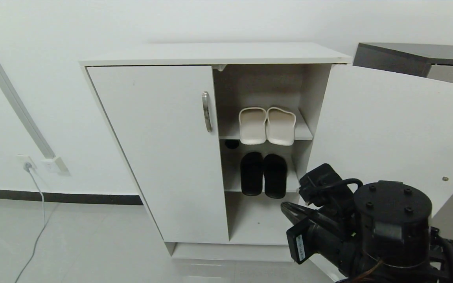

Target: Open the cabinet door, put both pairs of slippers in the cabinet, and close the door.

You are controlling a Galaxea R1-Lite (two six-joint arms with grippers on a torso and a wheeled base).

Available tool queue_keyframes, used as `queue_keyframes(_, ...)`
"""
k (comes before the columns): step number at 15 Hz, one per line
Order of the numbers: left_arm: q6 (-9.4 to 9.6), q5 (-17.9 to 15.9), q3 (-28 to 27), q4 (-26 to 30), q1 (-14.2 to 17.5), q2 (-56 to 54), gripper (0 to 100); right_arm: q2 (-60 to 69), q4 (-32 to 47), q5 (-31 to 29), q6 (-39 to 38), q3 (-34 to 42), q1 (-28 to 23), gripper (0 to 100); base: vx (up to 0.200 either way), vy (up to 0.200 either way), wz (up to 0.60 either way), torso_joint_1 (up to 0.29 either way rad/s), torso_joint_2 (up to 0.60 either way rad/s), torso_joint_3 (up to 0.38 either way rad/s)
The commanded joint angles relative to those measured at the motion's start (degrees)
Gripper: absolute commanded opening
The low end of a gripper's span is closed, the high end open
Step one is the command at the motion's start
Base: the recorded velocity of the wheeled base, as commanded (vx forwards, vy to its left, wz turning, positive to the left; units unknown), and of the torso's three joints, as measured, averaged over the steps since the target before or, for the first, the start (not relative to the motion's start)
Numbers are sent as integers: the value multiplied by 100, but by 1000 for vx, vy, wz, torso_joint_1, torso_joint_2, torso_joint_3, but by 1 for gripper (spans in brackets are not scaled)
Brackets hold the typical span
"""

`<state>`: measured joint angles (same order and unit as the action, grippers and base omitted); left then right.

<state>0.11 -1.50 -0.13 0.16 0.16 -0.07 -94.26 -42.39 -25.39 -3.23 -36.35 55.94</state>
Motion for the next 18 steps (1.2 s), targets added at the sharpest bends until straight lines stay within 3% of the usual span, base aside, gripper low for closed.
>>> queue_keyframes(1,7,1,-4,-7,2,7,0,-40,-15,-1,-2,-3,4,0,0,0,0,36,-486,-369)
queue_keyframes(9,24,1,-4,-7,2,7,0,-22,-24,-1,-2,-3,4,0,0,0,0,87,-472,-357)
queue_keyframes(18,7,1,-4,-7,2,7,0,-119,-24,-1,-11,5,4,0,0,0,0,165,-486,-324)
